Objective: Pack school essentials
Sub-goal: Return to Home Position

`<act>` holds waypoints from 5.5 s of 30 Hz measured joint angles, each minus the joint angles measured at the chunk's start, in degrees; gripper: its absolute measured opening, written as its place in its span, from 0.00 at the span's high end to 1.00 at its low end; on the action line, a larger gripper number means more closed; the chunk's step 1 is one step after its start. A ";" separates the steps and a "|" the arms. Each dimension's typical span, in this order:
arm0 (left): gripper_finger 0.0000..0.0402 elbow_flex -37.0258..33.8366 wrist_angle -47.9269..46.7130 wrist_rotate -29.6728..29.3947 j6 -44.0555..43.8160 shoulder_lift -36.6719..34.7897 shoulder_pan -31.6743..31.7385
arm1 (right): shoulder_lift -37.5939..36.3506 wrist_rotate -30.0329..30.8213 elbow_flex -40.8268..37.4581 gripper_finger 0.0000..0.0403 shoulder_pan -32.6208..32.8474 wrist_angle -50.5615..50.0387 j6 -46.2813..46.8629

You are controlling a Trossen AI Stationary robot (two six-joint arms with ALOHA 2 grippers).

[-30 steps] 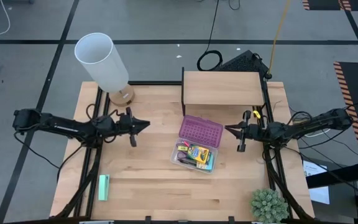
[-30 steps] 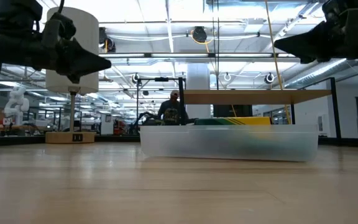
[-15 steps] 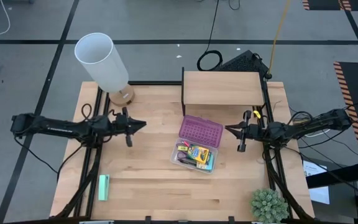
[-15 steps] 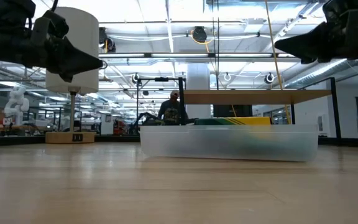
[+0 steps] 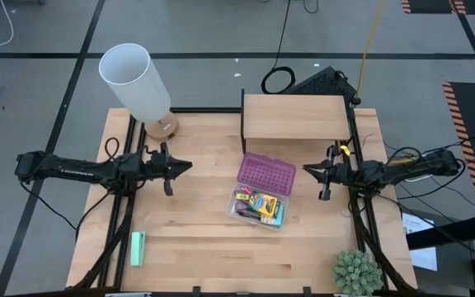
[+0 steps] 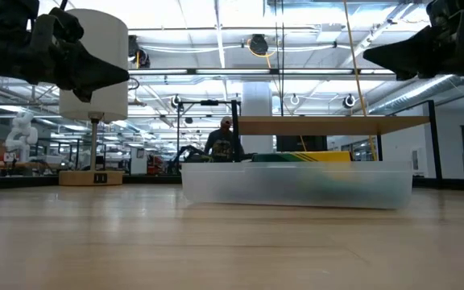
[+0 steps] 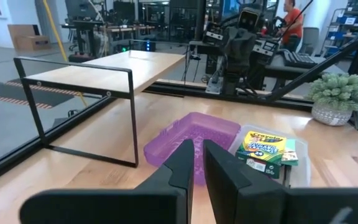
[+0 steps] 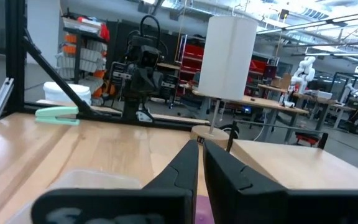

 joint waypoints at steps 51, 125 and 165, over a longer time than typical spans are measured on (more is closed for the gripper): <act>0.91 0.09 -9.40 2.79 1.01 -7.32 -0.04 | -15.64 -0.09 -0.02 0.96 0.00 -16.77 -0.99; 0.91 -4.20 -24.08 7.54 7.57 -30.59 2.37 | -15.56 -0.09 -0.02 0.96 0.01 -18.33 -0.92; 0.91 -4.22 -24.06 9.42 7.78 -30.61 2.54 | -15.52 -10.64 0.00 0.96 0.02 -19.38 2.67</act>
